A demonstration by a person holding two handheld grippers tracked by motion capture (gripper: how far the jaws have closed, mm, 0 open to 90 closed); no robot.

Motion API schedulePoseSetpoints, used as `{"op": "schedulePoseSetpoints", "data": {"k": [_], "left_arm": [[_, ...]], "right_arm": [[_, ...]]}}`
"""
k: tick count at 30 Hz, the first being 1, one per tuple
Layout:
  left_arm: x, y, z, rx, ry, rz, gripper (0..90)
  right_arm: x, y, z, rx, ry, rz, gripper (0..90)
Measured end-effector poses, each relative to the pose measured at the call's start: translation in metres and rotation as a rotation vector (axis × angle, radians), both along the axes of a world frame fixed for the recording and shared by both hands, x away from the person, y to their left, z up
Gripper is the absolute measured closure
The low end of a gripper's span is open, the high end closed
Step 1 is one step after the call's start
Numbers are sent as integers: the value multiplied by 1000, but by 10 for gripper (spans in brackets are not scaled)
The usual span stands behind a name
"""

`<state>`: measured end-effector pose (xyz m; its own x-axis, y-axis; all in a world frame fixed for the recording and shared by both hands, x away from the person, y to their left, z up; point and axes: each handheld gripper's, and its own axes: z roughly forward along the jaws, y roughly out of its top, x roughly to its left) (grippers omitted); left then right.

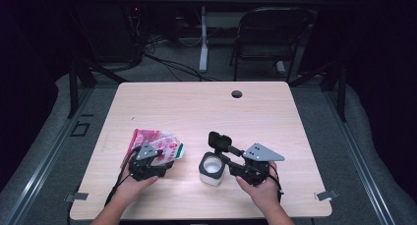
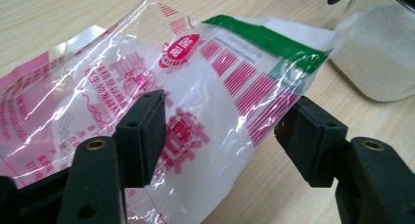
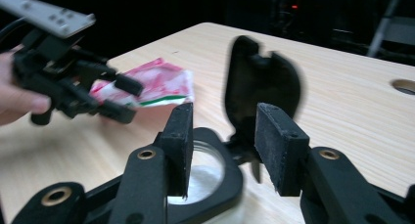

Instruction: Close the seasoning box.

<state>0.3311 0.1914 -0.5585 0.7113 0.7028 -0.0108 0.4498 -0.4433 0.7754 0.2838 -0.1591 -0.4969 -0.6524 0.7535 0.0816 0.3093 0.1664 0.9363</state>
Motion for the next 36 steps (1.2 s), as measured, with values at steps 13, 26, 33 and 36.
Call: {"op": "schedulePoseSetpoints", "data": {"k": [13, 26, 33, 36], "left_arm": [[-8, -6, -1, 10, 3, -9, 369], [-11, -7, 0, -1, 4, -19, 368], [-13, -8, 1, -4, 9, -25, 368], [-14, -9, 2, -9, 5, -26, 368]], "right_arm": [[23, -4, -5, -3, 13, -51, 550], [34, -3, -10, -21, 31, -40, 680], [34, 0, -11, -59, 21, -30, 786], [34, -1, -10, -65, 22, -27, 798]]}}
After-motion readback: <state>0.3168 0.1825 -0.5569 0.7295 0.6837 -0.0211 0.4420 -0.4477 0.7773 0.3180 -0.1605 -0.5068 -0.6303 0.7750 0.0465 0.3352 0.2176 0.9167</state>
